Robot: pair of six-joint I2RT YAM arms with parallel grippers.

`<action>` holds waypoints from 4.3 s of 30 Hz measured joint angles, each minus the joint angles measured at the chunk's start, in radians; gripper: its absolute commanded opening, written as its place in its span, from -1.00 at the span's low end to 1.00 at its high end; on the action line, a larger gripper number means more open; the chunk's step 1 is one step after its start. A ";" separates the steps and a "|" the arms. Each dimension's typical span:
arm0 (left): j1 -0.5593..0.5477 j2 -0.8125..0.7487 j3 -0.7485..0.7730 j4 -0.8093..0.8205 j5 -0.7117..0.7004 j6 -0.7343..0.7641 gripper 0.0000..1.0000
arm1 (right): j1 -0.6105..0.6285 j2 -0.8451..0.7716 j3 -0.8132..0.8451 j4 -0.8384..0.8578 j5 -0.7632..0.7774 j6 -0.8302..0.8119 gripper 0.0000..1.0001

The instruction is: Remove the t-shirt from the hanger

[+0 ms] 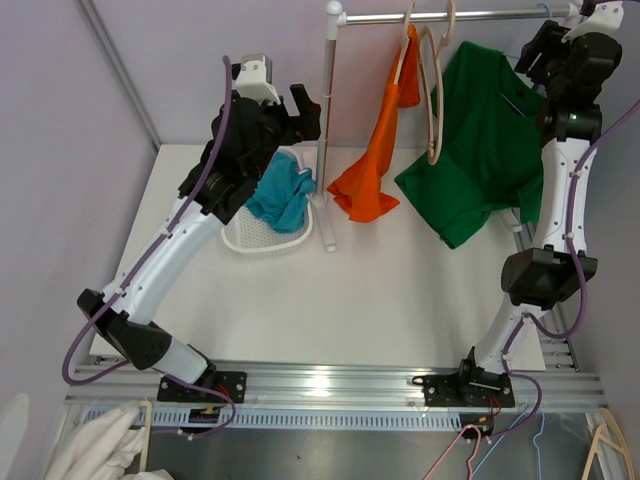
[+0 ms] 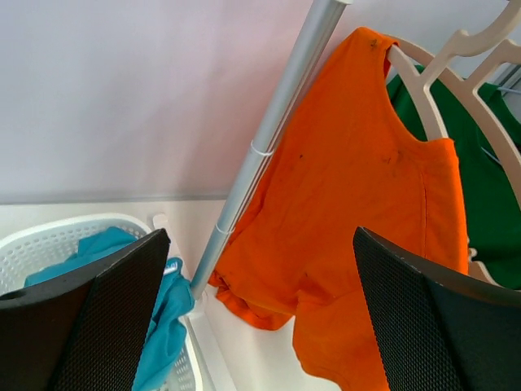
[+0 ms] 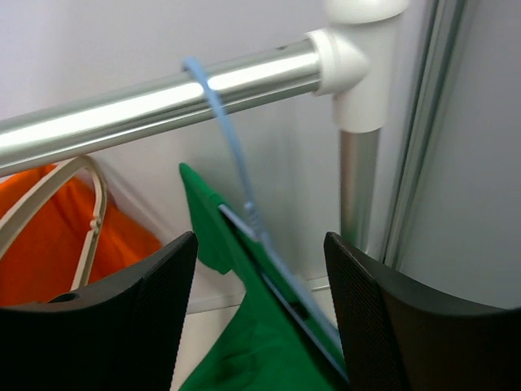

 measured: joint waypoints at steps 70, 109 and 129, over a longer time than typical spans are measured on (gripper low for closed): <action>-0.534 -0.212 -0.431 0.316 -0.112 0.434 0.99 | 0.446 -0.619 -0.528 -0.305 0.473 0.298 -1.00; -0.839 0.003 -0.457 0.362 -0.286 0.499 -0.99 | 0.675 -0.740 -0.564 -0.568 0.961 0.498 -1.00; -1.014 -0.200 -0.746 0.385 -0.306 0.334 -0.99 | 0.502 -0.636 -0.571 -0.484 0.827 0.412 -1.00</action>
